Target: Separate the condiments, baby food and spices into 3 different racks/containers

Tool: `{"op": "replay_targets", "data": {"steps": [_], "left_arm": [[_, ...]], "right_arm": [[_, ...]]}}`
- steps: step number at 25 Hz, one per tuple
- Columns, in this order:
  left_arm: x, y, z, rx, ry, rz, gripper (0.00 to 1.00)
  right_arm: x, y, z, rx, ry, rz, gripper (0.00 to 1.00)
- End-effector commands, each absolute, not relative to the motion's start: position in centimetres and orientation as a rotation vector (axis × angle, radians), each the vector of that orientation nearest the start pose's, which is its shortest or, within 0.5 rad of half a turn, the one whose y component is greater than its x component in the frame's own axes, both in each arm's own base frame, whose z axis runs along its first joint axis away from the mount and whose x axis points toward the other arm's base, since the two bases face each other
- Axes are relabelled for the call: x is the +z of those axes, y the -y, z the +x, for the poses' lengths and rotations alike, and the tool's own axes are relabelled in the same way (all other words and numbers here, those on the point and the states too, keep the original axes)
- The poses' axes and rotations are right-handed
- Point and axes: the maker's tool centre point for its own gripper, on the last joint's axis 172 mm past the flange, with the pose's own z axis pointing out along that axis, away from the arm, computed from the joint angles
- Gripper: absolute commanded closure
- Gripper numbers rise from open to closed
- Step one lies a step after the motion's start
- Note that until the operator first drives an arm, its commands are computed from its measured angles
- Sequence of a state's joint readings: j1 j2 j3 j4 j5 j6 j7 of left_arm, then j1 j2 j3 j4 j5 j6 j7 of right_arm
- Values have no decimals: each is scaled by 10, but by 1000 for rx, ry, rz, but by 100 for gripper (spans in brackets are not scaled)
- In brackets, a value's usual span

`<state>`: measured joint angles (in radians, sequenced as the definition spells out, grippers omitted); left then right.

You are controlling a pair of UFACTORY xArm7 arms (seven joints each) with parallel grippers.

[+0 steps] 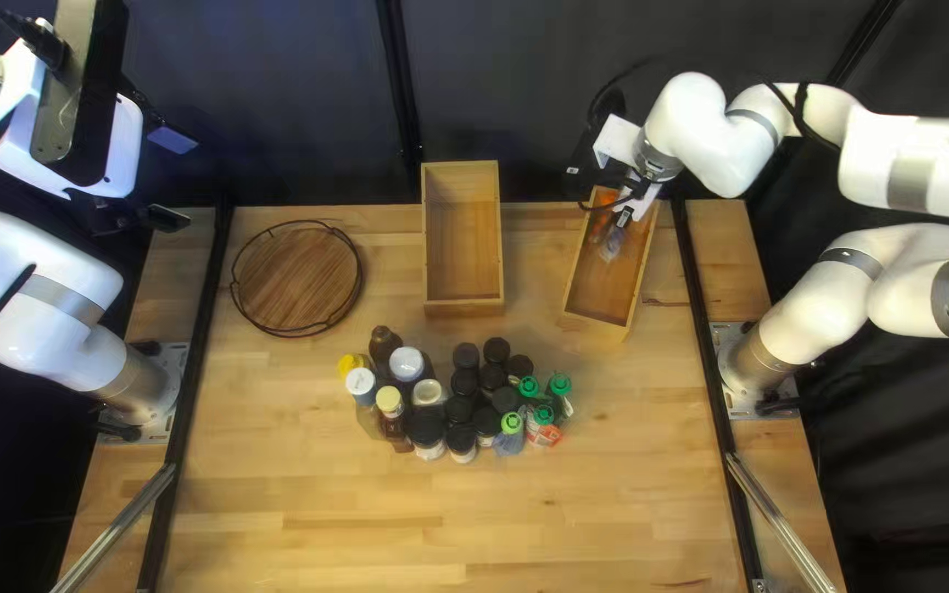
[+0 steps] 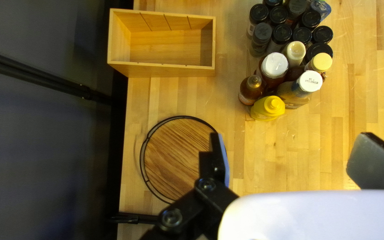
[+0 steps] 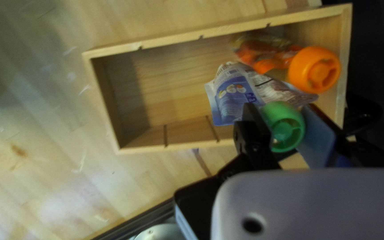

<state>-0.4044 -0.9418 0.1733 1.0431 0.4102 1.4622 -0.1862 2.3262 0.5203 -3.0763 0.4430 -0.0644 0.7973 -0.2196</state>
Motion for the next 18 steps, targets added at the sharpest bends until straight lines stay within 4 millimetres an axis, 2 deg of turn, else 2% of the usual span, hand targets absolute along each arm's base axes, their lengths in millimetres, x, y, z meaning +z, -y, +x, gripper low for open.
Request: {"op": "replay_targets", "data": {"steps": [1,2,3,9,14,18], "left_arm": [[496,-50,298,-818,-23,-2885,0],[496,-50,298,-818,-23,-2885,0],[496,-50,298,-818,-23,-2885,0],[496,-50,298,-818,-23,-2885,0],[496,-50,298,-818,-23,-2885,0],[496,-50,298,-818,-23,-2885,0]], "right_arm": [[163,245,243,-195,-810,-3190,41],[163,244,242,-199,-810,-3191,5],[163,242,241,-204,-812,-3192,0],[173,223,238,-232,-804,-3193,0],[212,178,256,-257,-737,-3196,0],[234,127,288,-270,-610,-3168,0]]}}
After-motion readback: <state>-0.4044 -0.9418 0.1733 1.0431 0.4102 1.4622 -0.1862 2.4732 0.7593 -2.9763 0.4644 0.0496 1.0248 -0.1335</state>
